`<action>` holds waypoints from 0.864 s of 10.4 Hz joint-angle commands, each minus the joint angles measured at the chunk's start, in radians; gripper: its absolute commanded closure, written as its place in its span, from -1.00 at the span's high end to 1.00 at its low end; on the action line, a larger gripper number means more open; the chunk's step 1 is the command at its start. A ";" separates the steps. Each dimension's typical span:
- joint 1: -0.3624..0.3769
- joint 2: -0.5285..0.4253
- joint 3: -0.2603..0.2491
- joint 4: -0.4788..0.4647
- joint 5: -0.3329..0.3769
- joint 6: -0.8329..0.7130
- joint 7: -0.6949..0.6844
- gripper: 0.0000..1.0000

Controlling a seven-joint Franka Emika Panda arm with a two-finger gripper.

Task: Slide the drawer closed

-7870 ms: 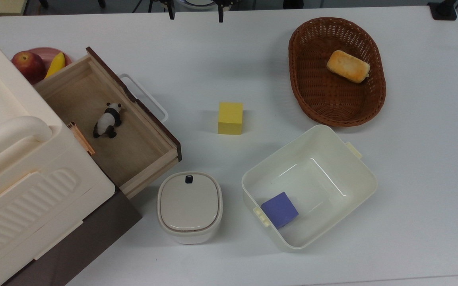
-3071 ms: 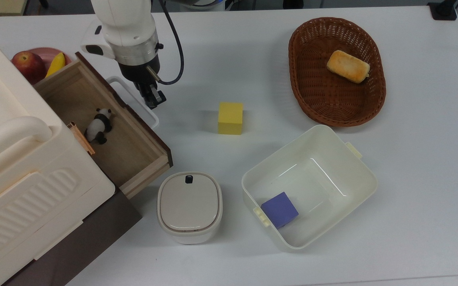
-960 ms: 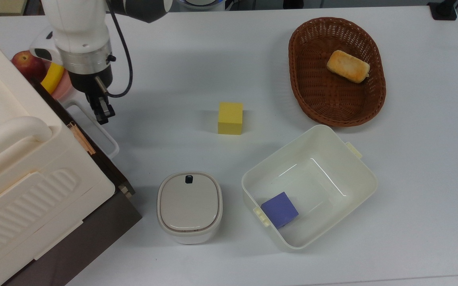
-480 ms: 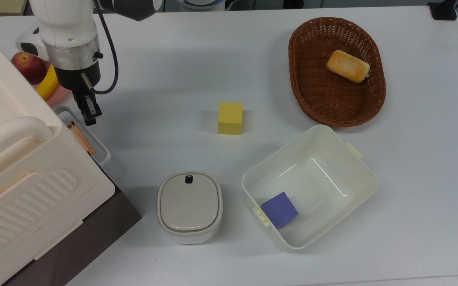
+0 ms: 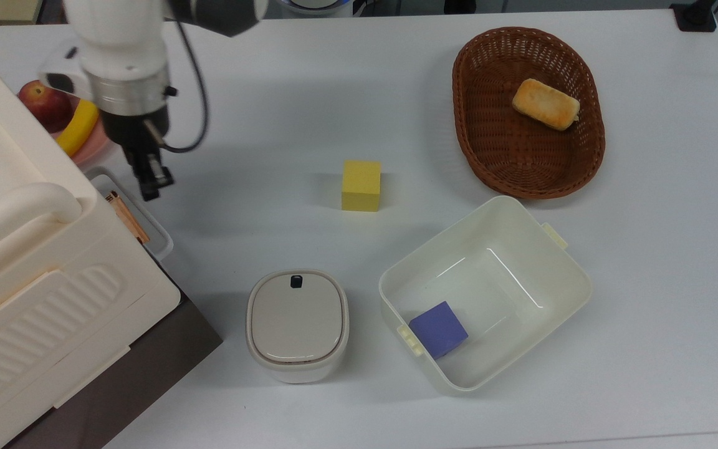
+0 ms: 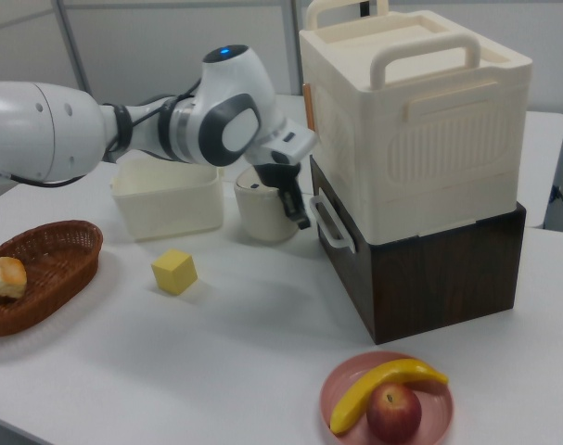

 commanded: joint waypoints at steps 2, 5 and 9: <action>0.162 -0.012 0.047 -0.011 -0.058 -0.023 -0.004 -1.00; 0.209 -0.087 0.109 -0.008 -0.049 -0.141 -0.148 -1.00; 0.228 -0.207 0.114 -0.005 0.056 -0.412 -0.669 -1.00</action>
